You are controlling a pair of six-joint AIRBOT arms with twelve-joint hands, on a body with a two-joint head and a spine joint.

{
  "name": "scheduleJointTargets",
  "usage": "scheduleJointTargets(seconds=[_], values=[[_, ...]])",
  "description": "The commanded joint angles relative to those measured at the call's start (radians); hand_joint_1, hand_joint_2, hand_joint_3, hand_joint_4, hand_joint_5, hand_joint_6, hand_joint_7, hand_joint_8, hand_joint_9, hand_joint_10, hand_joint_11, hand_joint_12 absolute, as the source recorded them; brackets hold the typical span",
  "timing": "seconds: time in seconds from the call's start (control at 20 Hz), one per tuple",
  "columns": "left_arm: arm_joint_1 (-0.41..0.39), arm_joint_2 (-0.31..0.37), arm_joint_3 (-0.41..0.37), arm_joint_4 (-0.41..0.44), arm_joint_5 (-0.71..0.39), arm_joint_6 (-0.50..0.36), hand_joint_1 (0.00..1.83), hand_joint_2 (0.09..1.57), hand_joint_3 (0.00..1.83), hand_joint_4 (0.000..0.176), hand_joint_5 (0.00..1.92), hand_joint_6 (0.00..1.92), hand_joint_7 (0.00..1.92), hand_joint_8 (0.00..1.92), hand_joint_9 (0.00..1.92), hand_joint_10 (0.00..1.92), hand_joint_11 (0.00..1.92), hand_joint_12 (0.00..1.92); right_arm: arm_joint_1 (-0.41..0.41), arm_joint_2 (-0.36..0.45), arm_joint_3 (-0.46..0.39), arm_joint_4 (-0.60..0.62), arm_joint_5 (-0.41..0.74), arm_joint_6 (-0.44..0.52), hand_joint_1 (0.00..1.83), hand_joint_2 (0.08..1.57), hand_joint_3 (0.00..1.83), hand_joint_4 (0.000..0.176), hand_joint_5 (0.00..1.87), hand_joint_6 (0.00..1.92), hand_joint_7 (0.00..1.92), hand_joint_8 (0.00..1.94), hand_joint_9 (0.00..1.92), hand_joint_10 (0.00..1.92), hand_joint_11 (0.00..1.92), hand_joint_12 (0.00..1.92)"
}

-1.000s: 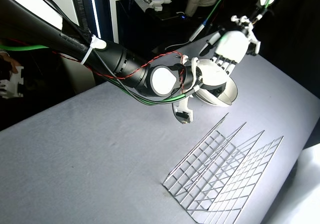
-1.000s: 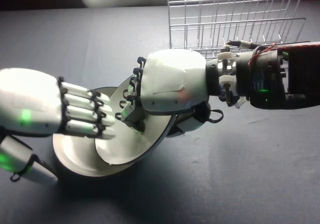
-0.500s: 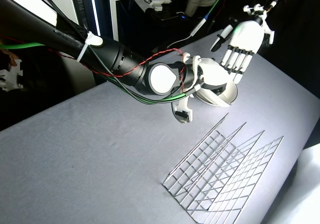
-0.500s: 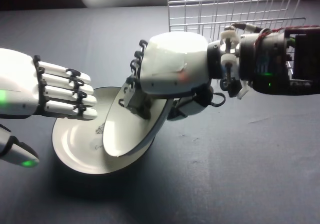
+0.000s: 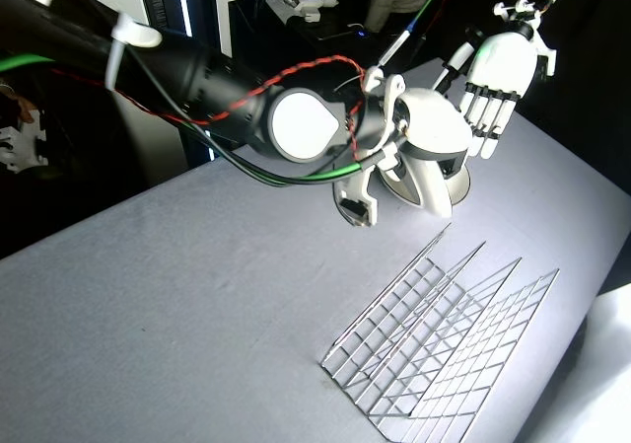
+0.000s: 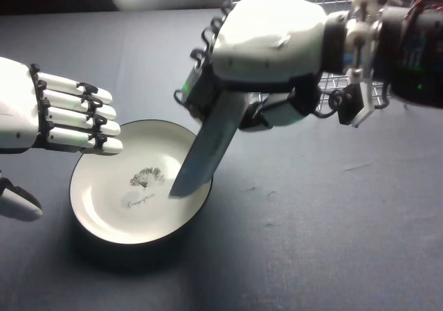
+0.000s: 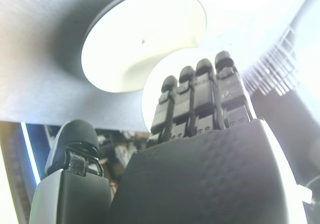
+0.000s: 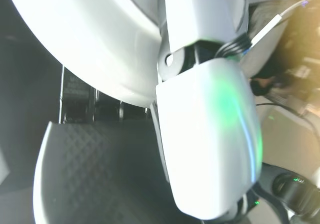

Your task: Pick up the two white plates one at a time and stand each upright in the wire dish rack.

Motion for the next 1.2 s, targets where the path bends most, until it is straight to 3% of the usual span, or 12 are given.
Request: scheduleJointTargets(seconds=[0.0,0.15,0.25,0.3,0.5,0.55,0.65,0.7,0.85,0.9,0.95,1.15], values=[[-0.015,0.015,0.005,-0.055,-0.017,-0.002,0.0,1.23,0.0,0.0,0.06,0.01,0.06,0.01,0.04,0.01,0.03,0.02,0.02,0.01,-0.011,0.052,0.099,0.0,1.5,1.04,0.0,0.0,0.95,0.92,1.18,0.49,1.15,0.71,0.93,1.43],[-0.015,0.015,0.009,-0.055,-0.015,-0.006,0.0,1.24,0.0,0.0,0.07,0.01,0.07,0.01,0.04,0.01,0.03,0.03,0.03,0.056,-0.06,0.148,0.106,0.007,1.5,1.06,0.0,0.0,0.88,0.99,1.12,0.58,1.17,0.71,0.93,1.45],[-0.02,0.017,0.007,-0.054,-0.014,-0.013,0.0,1.24,0.0,0.0,0.06,0.01,0.06,0.0,0.04,0.0,0.02,0.02,0.033,0.08,-0.089,0.201,0.107,0.01,1.49,1.09,0.0,0.0,0.78,1.05,1.03,0.75,1.12,0.81,0.91,1.5],[-0.025,0.017,0.005,-0.054,-0.014,-0.018,0.0,1.23,0.0,0.0,0.08,0.01,0.08,0.01,0.05,0.01,0.03,0.03,0.035,0.1,-0.11,0.249,0.108,0.016,1.5,1.07,0.0,0.0,0.78,1.07,1.07,0.7,1.19,0.7,0.94,1.46],[-0.038,0.02,-0.008,-0.038,-0.009,-0.021,0.0,1.23,0.0,0.0,0.06,0.0,0.05,0.0,0.02,0.0,0.0,0.03,0.071,0.135,-0.144,0.352,0.084,0.024,1.5,1.05,0.0,0.0,0.91,0.93,1.14,0.56,1.17,0.71,0.9,1.48],[-0.042,0.02,-0.007,-0.034,-0.009,-0.023,0.0,1.24,0.0,0.0,0.06,0.0,0.05,0.0,0.02,0.0,0.0,0.03,0.082,0.138,-0.145,0.384,0.074,0.025,1.5,1.08,0.0,0.0,0.82,1.0,1.09,0.65,1.15,0.77,0.87,1.53],[-0.051,0.018,-0.001,-0.023,-0.009,-0.027,0.0,1.23,0.0,0.0,0.06,0.01,0.06,0.01,0.04,0.01,0.01,0.04,0.113,0.143,-0.144,0.454,0.045,0.027,1.5,1.07,0.0,0.0,0.85,0.96,1.12,0.64,1.15,0.75,0.88,1.51],[-0.054,0.017,0.001,-0.017,-0.009,-0.028,0.0,1.23,0.0,0.0,0.06,0.0,0.05,0.0,0.03,0.0,0.0,0.03,0.124,0.144,-0.144,0.473,0.041,0.027,1.49,1.1,0.0,0.0,0.83,1.04,1.03,0.74,1.02,0.91,0.78,1.57],[-0.064,0.016,0.004,0.0,-0.005,-0.03,0.0,1.23,0.0,0.0,0.06,0.0,0.06,0.01,0.04,0.01,0.01,0.04,0.169,0.144,-0.137,0.53,0.011,0.029,1.49,1.13,0.0,0.0,0.78,1.11,0.97,0.83,0.97,0.99,0.74,1.61],[-0.066,0.017,0.003,0.002,-0.005,-0.031,0.0,1.23,0.0,0.0,0.06,0.0,0.06,0.01,0.04,0.01,0.0,0.04,0.183,0.144,-0.132,0.555,-0.003,0.029,1.5,1.07,0.0,0.0,0.89,0.94,1.12,0.63,1.09,0.83,0.86,1.54],[-0.069,0.019,0.003,0.005,-0.005,-0.032,0.0,1.23,0.0,0.0,0.06,0.0,0.06,0.0,0.04,0.01,0.0,0.04,0.199,0.144,-0.123,0.581,-0.014,0.03,1.5,1.06,0.0,0.0,0.93,0.88,1.16,0.56,1.11,0.81,0.87,1.52],[-0.072,0.019,0.003,0.014,-0.005,-0.037,0.0,1.24,0.0,0.0,0.07,0.01,0.07,0.01,0.05,0.01,0.01,0.06,0.231,0.146,-0.083,0.619,-0.033,0.032,1.5,1.05,0.0,0.0,0.97,0.82,1.19,0.56,1.12,0.74,0.91,1.48]])
